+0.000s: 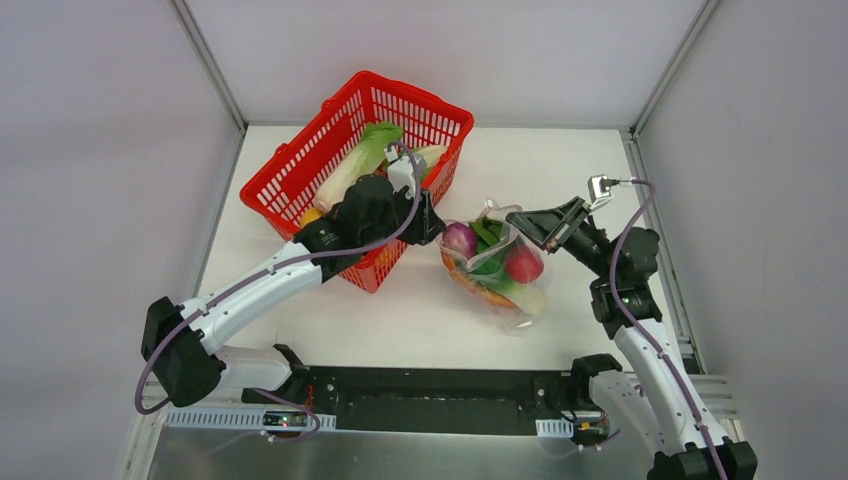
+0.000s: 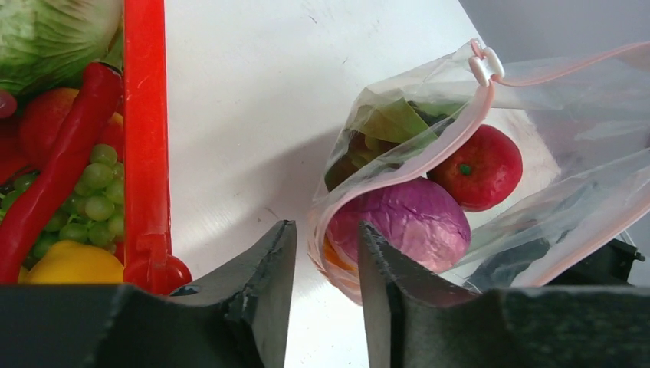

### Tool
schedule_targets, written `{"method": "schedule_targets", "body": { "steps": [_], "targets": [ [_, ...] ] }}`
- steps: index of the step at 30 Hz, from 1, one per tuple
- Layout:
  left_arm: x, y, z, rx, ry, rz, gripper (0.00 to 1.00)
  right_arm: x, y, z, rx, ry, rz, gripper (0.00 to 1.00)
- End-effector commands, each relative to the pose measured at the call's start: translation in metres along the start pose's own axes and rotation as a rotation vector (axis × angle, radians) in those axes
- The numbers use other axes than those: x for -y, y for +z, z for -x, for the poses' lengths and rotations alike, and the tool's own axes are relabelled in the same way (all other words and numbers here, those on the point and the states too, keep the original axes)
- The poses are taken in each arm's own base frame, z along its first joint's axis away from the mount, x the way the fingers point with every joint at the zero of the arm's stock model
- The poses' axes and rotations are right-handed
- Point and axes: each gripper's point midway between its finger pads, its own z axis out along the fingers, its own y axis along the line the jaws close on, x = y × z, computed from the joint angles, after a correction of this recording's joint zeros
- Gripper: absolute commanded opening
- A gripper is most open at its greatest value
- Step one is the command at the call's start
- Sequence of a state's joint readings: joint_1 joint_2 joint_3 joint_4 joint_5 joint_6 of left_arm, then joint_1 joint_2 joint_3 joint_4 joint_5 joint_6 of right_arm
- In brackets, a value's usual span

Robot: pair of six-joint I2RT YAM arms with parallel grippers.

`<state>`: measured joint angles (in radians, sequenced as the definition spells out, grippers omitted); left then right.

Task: Place the food in the zip-top bag and seal the zipper
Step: Adjust the zipper food storage bag at the center of the board.

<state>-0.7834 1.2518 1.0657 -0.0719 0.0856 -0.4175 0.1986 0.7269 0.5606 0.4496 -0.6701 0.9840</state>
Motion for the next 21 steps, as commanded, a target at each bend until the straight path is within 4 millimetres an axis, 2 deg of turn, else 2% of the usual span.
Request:
{"method": "schedule_targets", "body": {
  "steps": [1,7,11,12,15,18,21],
  "targets": [
    [0.002,0.003,0.006,0.001,0.011,-0.011,0.31,-0.038,-0.005,0.009,0.041,-0.093,0.125,0.00],
    [0.009,0.007,-0.007,-0.100,0.067,-0.061,0.29,-0.038,-0.004,0.010,0.042,-0.094,0.124,0.00],
    [0.017,0.007,-0.009,-0.124,0.078,-0.102,0.03,-0.034,-0.003,0.010,0.042,-0.086,0.115,0.00],
    [0.021,0.006,-0.004,-0.110,0.080,-0.119,0.00,-0.032,-0.003,0.010,0.045,-0.084,0.111,0.00],
    [0.042,-0.002,0.016,-0.065,0.090,-0.204,0.00,-0.023,-0.002,0.013,0.060,-0.090,0.064,0.00],
    [0.069,-0.015,0.045,-0.019,0.110,-0.299,0.00,-0.015,-0.002,0.018,0.082,-0.114,-0.004,0.00],
    [0.087,-0.030,0.070,0.029,0.113,-0.355,0.00,-0.009,-0.005,0.027,0.118,-0.169,-0.090,0.01]
  ]
}}
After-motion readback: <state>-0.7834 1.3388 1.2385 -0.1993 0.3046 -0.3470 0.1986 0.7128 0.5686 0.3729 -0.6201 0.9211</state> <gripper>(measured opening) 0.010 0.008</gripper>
